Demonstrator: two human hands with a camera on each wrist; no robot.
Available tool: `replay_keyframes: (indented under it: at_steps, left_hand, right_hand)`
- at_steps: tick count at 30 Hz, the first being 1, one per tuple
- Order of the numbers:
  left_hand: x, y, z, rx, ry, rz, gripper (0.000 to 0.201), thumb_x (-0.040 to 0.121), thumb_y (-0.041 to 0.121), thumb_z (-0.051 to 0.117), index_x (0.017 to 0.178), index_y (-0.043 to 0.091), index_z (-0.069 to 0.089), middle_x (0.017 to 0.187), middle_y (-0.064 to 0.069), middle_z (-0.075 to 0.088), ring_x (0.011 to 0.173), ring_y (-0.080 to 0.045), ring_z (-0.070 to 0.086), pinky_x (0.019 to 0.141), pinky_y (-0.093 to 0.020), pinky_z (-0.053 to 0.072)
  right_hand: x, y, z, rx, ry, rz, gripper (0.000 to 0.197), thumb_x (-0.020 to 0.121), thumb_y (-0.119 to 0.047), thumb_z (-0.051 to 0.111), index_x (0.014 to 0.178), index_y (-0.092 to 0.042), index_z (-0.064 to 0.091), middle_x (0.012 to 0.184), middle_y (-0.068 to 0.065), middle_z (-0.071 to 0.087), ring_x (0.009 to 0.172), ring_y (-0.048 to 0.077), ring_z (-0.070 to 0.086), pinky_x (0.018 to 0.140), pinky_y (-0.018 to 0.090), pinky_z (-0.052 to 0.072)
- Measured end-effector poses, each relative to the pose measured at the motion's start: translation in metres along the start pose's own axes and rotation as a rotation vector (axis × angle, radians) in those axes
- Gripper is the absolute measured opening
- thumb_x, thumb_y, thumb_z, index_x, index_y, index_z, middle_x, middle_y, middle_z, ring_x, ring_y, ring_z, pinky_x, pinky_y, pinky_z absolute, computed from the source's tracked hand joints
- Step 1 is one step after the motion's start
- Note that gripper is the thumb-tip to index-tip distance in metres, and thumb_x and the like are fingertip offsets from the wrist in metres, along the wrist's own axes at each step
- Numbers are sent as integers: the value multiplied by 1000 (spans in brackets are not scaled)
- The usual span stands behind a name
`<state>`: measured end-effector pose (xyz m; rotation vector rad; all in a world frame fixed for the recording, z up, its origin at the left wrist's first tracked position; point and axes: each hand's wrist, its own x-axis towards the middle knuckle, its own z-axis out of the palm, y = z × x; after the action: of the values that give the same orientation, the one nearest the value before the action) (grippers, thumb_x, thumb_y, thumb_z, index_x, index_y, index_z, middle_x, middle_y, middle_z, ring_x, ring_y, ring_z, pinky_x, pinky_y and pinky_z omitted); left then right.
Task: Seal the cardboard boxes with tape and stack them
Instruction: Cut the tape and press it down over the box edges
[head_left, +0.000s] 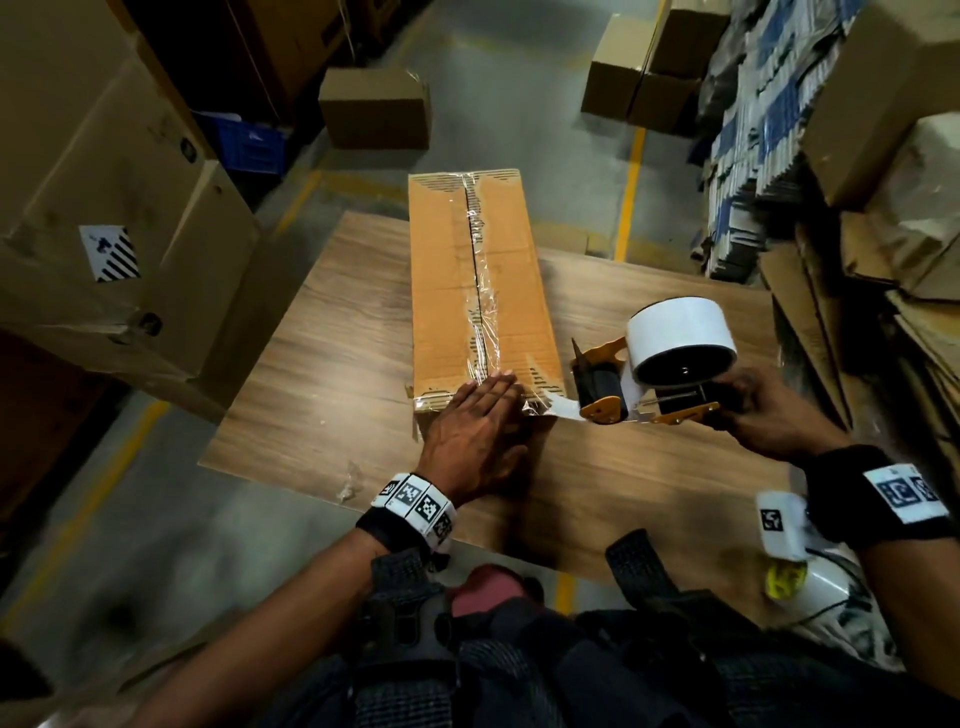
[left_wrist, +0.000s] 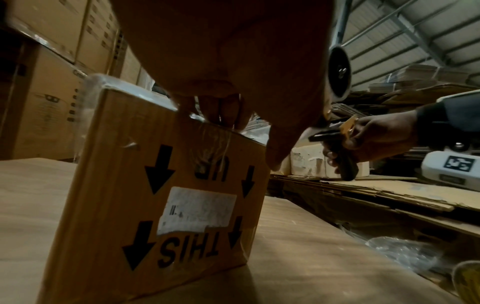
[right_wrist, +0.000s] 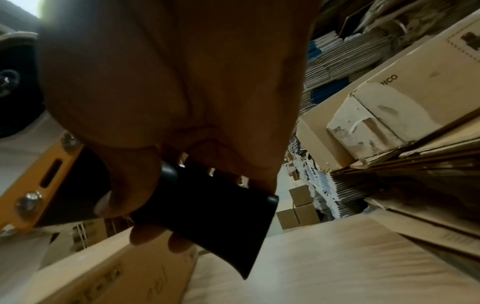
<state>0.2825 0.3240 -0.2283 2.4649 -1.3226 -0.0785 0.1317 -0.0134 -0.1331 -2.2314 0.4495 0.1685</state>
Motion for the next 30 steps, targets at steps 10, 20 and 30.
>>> replay_keyframes:
  at_steps: [10,20,30]
  left_hand:
    - [-2,-3,-16,-459,473,-250,21,92,23,73,110,20,82,111,2,79,104,-17,73,90,-41,61]
    - [-22,8,-75,-1473,581,-711,4,101,6,63,100,3,65,78,-10,70,73,-20,71,69,-29,61]
    - [-28,15,-123,-1343,291,-641,18,104,12,61,116,-1,64,58,-3,62,45,-11,54,46,-25,47]
  right_hand:
    - [0,-60,32,556,-102,-62,39,58,-45,94,92,-30,81,78,12,66,71,27,56,68,42,52]
    - [21,-57,78,495,-210,32,11,98,-7,63,107,-6,69,95,18,72,78,22,69,71,40,59]
    - [17,-67,87,662,-121,22,18,97,-12,59,108,2,62,87,11,67,70,21,62,61,34,56]
